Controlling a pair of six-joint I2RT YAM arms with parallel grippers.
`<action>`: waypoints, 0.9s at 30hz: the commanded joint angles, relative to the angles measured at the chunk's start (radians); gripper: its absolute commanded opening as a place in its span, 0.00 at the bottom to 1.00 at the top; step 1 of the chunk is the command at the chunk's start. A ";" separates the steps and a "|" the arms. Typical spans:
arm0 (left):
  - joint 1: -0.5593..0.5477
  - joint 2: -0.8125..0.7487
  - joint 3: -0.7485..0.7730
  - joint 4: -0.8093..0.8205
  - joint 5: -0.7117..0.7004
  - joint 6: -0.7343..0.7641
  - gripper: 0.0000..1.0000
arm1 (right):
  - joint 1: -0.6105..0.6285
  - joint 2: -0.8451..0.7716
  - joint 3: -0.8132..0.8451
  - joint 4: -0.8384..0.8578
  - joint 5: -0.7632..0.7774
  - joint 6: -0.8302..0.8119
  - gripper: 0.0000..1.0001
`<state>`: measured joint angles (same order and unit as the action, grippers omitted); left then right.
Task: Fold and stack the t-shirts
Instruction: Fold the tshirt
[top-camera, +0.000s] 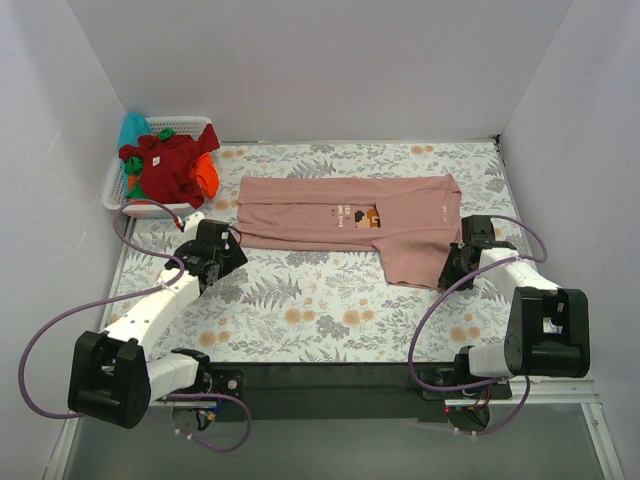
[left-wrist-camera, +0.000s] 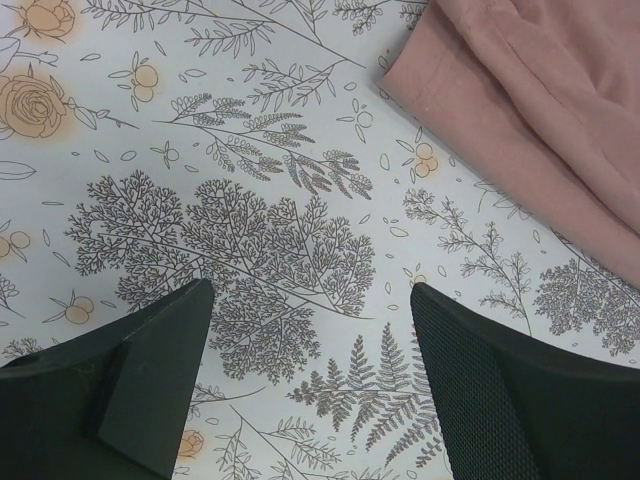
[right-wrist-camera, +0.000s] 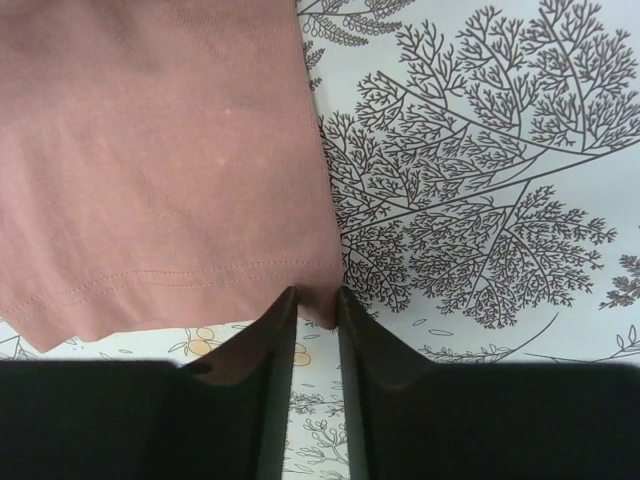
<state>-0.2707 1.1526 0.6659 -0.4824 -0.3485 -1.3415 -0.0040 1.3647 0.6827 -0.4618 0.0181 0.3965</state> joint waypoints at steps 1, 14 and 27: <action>-0.002 -0.007 0.009 0.022 -0.029 0.011 0.79 | 0.002 0.008 -0.006 0.029 -0.039 0.019 0.24; -0.004 0.015 0.012 0.021 -0.033 0.013 0.79 | 0.002 0.175 0.455 0.061 -0.112 0.071 0.01; -0.004 0.051 0.009 0.024 -0.046 0.013 0.79 | 0.002 0.678 1.050 0.091 -0.150 0.088 0.01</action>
<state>-0.2707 1.1950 0.6659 -0.4694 -0.3634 -1.3376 -0.0040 1.9903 1.6253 -0.3885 -0.1169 0.4702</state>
